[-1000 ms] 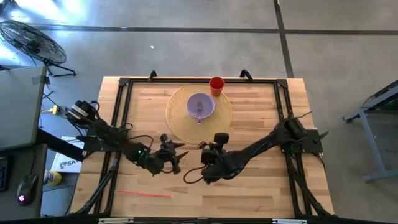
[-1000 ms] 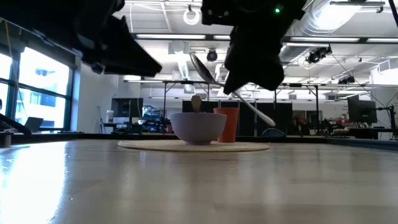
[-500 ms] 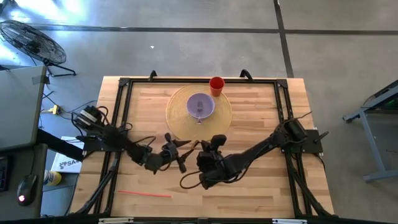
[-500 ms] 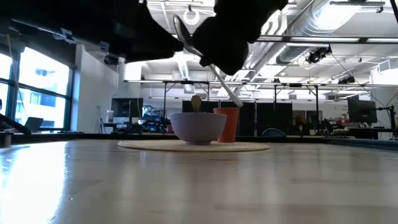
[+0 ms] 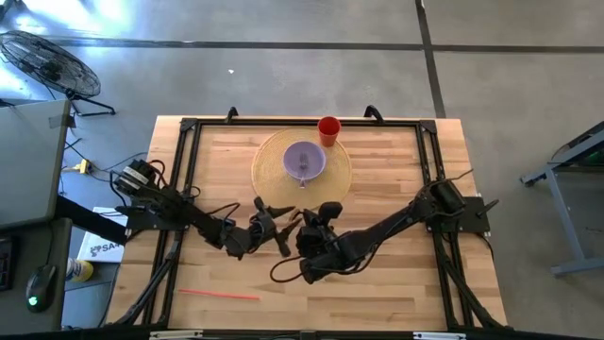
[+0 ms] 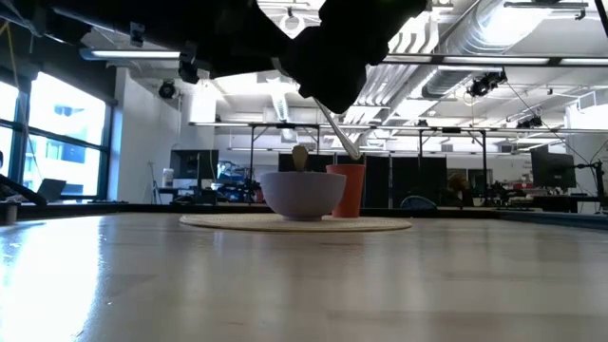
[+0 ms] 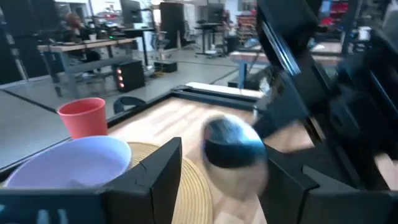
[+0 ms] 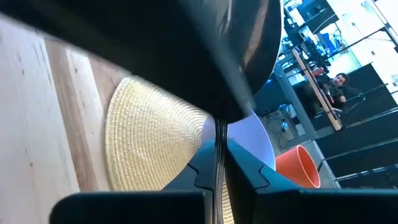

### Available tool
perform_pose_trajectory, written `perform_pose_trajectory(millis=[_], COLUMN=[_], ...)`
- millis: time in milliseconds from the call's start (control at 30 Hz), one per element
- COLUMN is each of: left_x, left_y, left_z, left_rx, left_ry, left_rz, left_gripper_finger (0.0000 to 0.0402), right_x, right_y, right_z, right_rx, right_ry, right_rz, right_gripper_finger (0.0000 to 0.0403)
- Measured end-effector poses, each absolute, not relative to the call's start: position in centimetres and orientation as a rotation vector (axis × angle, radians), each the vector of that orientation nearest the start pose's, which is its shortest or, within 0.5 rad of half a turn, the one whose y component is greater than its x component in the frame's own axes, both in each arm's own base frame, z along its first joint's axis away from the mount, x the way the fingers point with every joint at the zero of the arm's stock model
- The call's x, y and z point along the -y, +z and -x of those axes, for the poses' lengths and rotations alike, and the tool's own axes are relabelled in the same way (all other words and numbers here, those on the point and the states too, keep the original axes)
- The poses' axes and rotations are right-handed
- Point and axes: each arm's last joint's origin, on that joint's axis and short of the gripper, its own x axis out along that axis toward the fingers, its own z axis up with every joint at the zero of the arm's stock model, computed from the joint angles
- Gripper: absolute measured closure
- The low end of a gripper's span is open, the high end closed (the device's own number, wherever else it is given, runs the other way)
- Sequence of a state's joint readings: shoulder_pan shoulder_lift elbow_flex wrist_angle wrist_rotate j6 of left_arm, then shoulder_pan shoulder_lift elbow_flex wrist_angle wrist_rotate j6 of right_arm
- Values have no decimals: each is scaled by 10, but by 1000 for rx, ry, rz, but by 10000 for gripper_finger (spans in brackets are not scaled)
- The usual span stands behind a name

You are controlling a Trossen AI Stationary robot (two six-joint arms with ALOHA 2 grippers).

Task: Pick & Place Utensil
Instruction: Put the spoon into the purple bowl

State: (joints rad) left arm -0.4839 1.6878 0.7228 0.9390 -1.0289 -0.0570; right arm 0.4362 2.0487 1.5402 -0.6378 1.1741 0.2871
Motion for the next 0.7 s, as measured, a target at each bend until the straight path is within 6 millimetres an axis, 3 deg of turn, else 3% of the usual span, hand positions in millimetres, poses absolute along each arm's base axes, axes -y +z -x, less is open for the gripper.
perform_pose_trajectory(millis=[200, 433, 700], left_x=[128, 127, 127], left_y=[198, 198, 197], left_z=[-297, -297, -296], left_rx=[5, 9, 5], left_ry=[574, 597, 626], left_rz=[48, 64, 61], left_gripper_finger=[261, 381, 386], right_x=[-153, -153, -155], right_y=[199, 199, 199], right_z=[-390, -390, -389], right_rx=[-693, -688, -681], right_ry=[-749, -752, -742], right_rz=[579, 571, 525], right_gripper_finger=[397, 393, 363])
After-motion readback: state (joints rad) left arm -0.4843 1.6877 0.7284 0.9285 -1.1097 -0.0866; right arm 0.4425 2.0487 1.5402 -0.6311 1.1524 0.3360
